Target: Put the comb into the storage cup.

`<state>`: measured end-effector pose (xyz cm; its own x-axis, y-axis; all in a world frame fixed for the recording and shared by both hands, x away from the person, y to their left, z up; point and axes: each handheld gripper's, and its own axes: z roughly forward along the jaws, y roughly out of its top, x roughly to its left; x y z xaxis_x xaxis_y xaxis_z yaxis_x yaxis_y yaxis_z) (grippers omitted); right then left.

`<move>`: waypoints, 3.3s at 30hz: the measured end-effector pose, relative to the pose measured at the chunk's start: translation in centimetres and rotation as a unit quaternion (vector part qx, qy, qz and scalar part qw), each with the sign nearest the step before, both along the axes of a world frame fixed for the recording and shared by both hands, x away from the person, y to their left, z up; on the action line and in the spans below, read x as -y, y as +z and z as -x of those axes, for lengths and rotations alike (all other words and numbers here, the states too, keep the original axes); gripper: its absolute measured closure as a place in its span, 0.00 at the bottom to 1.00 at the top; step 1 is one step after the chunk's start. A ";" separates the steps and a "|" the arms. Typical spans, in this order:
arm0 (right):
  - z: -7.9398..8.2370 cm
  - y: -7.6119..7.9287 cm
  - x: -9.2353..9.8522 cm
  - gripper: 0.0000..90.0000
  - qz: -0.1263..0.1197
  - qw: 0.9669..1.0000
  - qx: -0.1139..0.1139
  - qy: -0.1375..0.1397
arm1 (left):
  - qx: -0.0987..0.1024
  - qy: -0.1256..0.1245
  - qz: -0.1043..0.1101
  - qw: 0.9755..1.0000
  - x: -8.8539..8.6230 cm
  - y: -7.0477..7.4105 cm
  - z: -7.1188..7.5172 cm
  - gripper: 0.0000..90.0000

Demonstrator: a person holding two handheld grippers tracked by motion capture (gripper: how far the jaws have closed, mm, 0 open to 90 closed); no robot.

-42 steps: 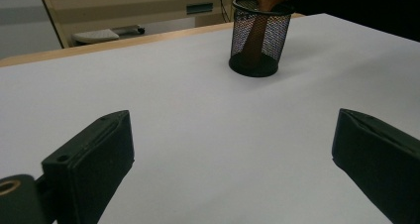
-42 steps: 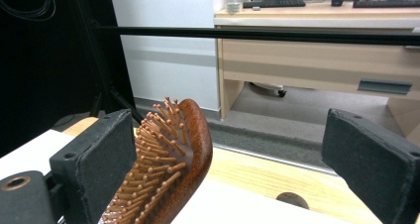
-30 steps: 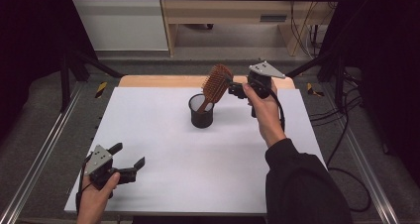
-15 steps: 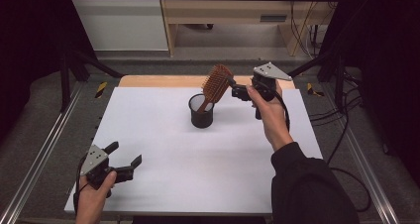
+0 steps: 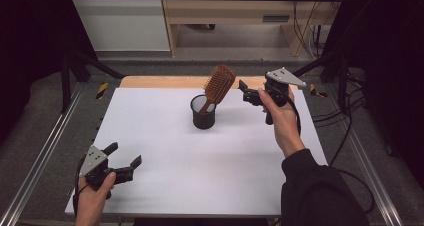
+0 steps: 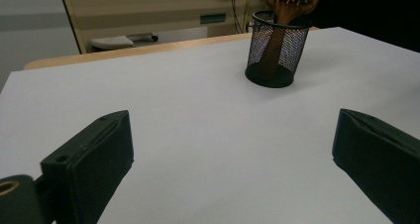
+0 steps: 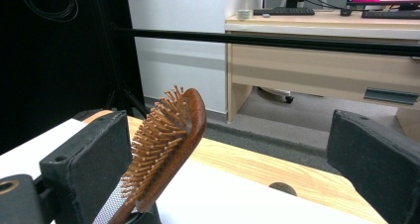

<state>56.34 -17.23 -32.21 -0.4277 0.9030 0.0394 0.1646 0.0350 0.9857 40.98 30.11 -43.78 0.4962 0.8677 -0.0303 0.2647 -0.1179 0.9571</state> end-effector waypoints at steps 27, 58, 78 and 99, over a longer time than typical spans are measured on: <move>3.3 -2.5 4.1 0.04 -0.002 1.000 -0.008 -0.014 | 0.000 0.006 0.002 1.000 -0.3 0.0 0.0 0.03; 8.6 -4.5 9.4 0.07 -0.011 0.999 0.004 -0.045 | -0.001 0.014 0.002 1.000 -0.5 -0.2 0.0 0.03; 11.1 -9.5 11.6 0.06 -0.016 0.998 -0.024 -0.064 | -0.002 0.015 -0.003 1.000 -0.4 -0.3 0.0 0.03; 13.2 -12.4 13.6 0.08 -0.014 0.997 -0.041 -0.067 | 0.001 0.013 -0.001 1.000 -0.4 -0.3 0.0 0.03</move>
